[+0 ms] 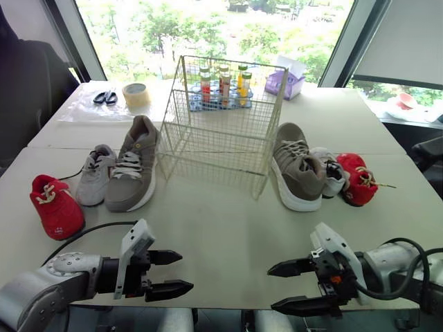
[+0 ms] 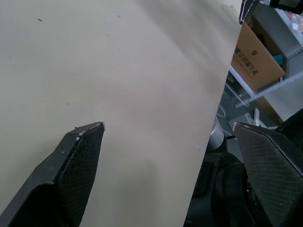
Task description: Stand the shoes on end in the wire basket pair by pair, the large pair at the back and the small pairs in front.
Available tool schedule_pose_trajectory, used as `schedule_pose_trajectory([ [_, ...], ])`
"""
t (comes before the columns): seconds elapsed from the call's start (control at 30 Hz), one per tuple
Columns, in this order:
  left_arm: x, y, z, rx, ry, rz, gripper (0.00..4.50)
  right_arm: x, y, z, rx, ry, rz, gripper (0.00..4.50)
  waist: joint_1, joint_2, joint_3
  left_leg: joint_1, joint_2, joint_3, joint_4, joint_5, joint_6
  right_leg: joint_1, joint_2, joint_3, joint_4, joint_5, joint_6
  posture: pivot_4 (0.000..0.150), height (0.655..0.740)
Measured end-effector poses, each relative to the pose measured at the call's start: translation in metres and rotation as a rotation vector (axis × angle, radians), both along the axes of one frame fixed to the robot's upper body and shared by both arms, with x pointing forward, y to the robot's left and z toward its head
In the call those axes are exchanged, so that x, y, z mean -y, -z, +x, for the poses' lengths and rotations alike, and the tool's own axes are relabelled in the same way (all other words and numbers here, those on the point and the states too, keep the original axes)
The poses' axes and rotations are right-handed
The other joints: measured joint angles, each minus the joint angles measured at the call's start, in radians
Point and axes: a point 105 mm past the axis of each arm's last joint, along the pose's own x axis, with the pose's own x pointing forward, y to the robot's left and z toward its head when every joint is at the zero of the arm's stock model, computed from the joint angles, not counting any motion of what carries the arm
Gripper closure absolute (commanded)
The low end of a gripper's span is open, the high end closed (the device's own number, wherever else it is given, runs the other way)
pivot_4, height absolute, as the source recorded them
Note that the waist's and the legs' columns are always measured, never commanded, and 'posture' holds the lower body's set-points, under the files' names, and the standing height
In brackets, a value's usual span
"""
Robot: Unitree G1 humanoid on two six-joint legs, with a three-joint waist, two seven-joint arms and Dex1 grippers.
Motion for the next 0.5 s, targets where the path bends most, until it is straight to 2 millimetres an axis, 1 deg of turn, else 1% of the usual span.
schedule_pose_trajectory([
  [0.37, 0.004, -0.001, 0.004, 0.034, -0.026, -0.025, 0.0, -0.001, -0.002, 0.008, 0.034, 0.025, -0.025, 1.13, 0.0, 0.0, 0.0, 0.0, 0.0, 0.0, 0.0, 0.0, 0.0, 0.0, 0.0, 0.0, 0.0, 0.0, 0.0, 0.15, 0.6552],
  [0.47, 0.007, -0.003, 0.01, 0.055, -0.052, -0.052, 0.0, -0.001, -0.002, 0.009, 0.04, 0.027, -0.027, 1.13, 0.001, -0.001, 0.0, 0.0, 0.0, 0.0, 0.0, 0.0, 0.0, 0.0, 0.0, 0.0, 0.0, 0.0, 0.0, 0.15, 0.6552],
  [0.5, 0.007, -0.005, 0.012, 0.062, -0.053, -0.058, 0.0, -0.001, -0.003, 0.01, 0.048, 0.031, -0.029, 0.87, 0.001, -0.001, 0.0, 0.0, 0.0, 0.0, 0.0, 0.0, 0.0, 0.0, 0.0, 0.0, 0.0, 0.0, 0.0, 0.15, 0.6552],
])
